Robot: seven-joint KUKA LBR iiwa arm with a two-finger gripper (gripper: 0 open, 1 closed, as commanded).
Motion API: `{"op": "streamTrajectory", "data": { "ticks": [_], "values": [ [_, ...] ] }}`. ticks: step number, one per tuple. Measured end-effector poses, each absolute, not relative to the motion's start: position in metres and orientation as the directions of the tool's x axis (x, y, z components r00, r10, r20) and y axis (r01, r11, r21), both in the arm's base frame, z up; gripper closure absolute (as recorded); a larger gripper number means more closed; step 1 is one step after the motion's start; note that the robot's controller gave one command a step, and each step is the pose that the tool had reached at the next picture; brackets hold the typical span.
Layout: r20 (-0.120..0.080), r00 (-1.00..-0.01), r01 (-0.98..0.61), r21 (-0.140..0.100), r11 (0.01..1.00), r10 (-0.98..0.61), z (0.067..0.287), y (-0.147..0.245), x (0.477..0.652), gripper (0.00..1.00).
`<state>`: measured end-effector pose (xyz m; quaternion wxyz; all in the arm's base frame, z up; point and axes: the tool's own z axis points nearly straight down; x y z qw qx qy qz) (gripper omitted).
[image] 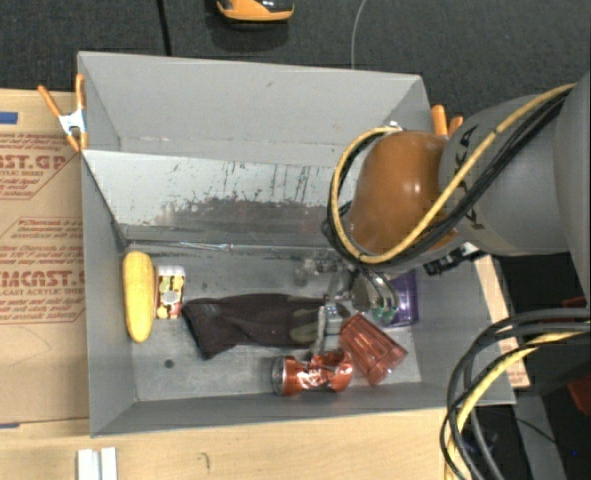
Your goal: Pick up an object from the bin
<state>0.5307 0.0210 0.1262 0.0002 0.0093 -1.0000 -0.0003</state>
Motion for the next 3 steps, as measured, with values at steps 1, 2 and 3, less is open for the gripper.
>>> {"op": "streamTrajectory", "data": {
  "ticks": [1,2,3],
  "values": [
    [0.000,-0.998,0.061,0.001,0.998,0.061,0.111,0.019,0.531,0.00],
    [-0.002,-0.997,0.083,0.001,0.997,0.083,0.084,0.031,0.533,0.00],
    [-0.001,-0.995,0.098,0.001,0.995,0.098,0.072,0.049,0.527,1.00]
  ]
}}
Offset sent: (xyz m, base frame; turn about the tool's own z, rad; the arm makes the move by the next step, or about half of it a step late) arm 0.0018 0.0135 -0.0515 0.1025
